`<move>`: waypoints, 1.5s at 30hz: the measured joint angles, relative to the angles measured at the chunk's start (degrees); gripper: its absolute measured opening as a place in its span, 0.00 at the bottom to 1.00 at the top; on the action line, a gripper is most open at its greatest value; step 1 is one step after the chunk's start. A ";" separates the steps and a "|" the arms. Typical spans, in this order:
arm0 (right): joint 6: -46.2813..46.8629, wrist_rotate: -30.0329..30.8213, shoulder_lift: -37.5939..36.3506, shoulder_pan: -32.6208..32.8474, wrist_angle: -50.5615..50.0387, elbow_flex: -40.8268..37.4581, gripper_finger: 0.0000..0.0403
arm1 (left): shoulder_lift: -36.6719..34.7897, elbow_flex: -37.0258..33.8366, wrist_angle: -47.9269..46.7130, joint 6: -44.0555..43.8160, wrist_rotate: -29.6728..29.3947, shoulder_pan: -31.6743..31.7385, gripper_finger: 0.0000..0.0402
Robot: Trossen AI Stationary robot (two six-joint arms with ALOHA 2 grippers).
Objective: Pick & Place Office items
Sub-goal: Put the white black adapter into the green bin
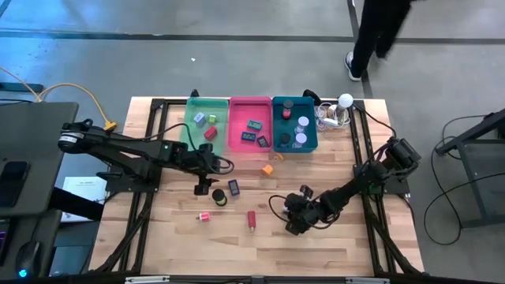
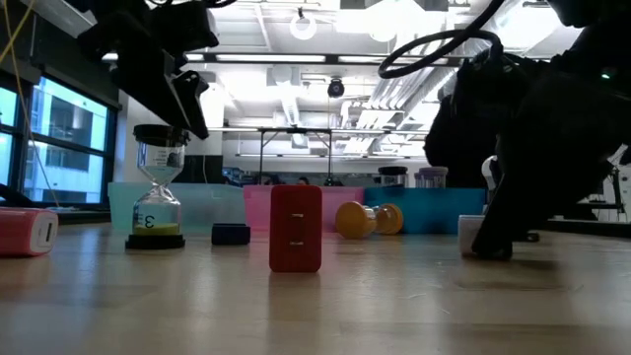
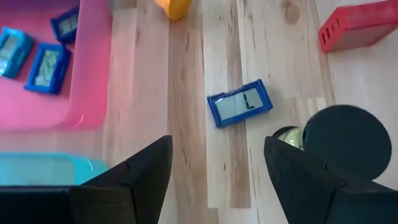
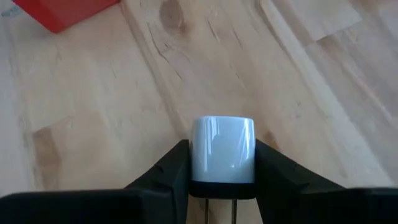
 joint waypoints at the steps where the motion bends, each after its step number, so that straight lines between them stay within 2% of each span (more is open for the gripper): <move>1: -0.16 0.02 0.00 -0.04 -0.03 -0.06 0.30 | 0.08 0.00 0.64 0.80 -0.03 0.00 0.61; 7: 1.22 0.08 -1.26 0.69 -4.28 -0.10 0.30 | 0.08 0.00 7.39 3.53 -0.40 0.12 0.61; 9: 0.34 2.12 -2.33 0.67 -6.28 -0.20 0.30 | 0.08 0.00 10.11 5.87 -1.04 0.48 0.61; 14: -5.92 6.64 -6.76 -2.28 -4.85 -0.13 0.30 | 0.06 0.00 17.01 12.93 -2.29 1.58 0.61; 19: -16.84 9.12 -10.60 -4.73 1.76 -0.11 0.30 | 0.40 0.00 22.62 17.70 2.22 1.82 0.61; 24: -28.73 5.73 -12.24 -7.86 11.19 -0.09 0.30 | 1.64 0.02 27.59 16.91 4.44 1.81 0.61; 30: -34.45 -1.37 -12.35 -10.71 19.05 -0.09 0.30 | 4.72 0.01 34.73 18.03 4.08 1.29 0.61; 32: -35.31 -2.14 -12.35 -11.11 20.22 -0.09 0.30 | 5.41 0.02 34.83 20.82 3.98 1.31 0.61; 38: -37.06 -3.88 -12.35 -11.43 22.86 -0.09 0.30 | 8.91 0.01 37.70 37.72 4.02 0.20 0.61; 45: -37.19 -5.23 -12.35 -11.43 24.68 -0.09 0.30 | 14.23 0.02 48.00 43.75 4.23 -1.03 0.61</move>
